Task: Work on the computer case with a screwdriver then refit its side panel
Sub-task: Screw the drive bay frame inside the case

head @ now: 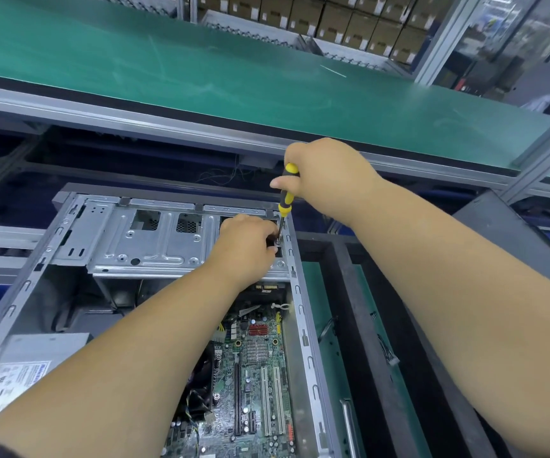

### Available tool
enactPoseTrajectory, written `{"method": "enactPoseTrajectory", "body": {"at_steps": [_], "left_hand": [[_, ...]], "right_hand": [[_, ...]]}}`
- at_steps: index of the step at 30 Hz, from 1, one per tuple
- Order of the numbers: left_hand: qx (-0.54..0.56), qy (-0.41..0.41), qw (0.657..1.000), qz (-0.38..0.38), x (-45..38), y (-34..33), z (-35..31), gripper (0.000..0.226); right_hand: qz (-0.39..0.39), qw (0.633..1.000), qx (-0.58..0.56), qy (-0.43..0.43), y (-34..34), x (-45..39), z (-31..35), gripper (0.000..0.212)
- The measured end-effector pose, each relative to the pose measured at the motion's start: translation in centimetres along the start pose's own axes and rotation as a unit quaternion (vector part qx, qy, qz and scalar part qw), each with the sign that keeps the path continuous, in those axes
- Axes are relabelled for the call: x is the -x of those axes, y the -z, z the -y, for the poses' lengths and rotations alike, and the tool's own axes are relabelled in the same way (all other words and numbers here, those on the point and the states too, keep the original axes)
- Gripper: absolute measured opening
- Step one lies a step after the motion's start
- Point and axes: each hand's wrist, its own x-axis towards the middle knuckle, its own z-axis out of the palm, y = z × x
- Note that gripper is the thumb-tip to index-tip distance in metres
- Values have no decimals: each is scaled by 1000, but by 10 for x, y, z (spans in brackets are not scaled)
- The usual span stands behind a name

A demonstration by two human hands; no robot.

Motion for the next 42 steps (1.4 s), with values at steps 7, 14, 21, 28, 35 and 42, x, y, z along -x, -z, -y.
{"method": "enactPoseTrajectory", "body": {"at_steps": [7,14,21,28,35,42], "left_hand": [[9,0,1000,-4,0,0,0,25],[7,1,1000,-2,1,0,0,22],[9,4,1000,-5,1,1,-1,23],[3,3,1000,-2,0,1,-1,25],[9,9,1000,-3,-1,0,-1,25],[6,12,1000,2,0,1,-2,26]], "right_hand": [[-47,982,108,-146,-12,-7,8,49],[50,994,-89,-29,0,1,0,14],[9,1000,-3,-2,-2,1,-8,31],[-25,983,132,-122,-15,-5,2,61],[56,992,-116,-4,-1,9,-7,16],[21,998,29,-56,-7,-7,-4,48]]}}
